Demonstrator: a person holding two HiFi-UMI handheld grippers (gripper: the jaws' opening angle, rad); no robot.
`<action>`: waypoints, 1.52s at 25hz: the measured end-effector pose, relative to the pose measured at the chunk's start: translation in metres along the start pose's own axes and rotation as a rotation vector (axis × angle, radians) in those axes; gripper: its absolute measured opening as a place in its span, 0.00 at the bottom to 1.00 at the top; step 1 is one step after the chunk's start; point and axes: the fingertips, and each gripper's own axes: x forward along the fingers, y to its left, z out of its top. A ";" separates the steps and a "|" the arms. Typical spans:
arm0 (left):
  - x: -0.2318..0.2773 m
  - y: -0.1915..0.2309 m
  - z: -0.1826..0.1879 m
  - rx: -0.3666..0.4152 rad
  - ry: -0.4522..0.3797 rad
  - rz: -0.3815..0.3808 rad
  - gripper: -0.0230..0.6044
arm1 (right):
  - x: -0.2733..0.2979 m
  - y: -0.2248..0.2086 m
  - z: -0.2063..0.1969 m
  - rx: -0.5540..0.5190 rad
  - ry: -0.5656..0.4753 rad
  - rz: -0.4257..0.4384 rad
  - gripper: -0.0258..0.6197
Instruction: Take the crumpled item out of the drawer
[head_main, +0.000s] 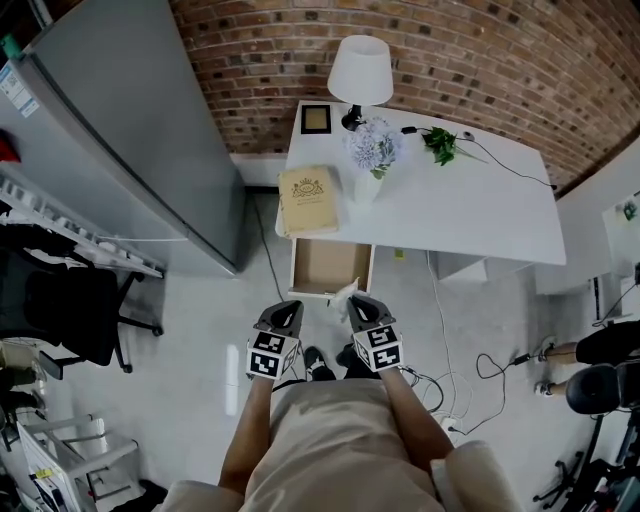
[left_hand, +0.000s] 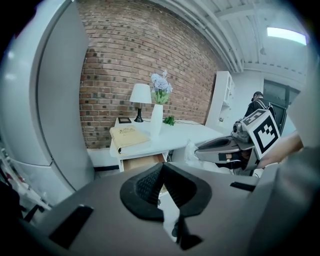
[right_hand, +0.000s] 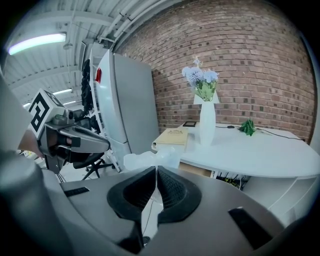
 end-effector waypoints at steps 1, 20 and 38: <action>0.000 0.000 0.001 0.000 -0.003 0.000 0.06 | 0.001 0.001 0.001 0.000 -0.002 0.001 0.09; 0.000 0.002 -0.002 0.020 -0.008 -0.004 0.06 | 0.001 -0.001 -0.006 0.059 -0.004 -0.031 0.09; 0.001 -0.005 -0.012 0.045 0.019 -0.005 0.06 | -0.004 -0.001 -0.013 0.074 -0.001 -0.036 0.09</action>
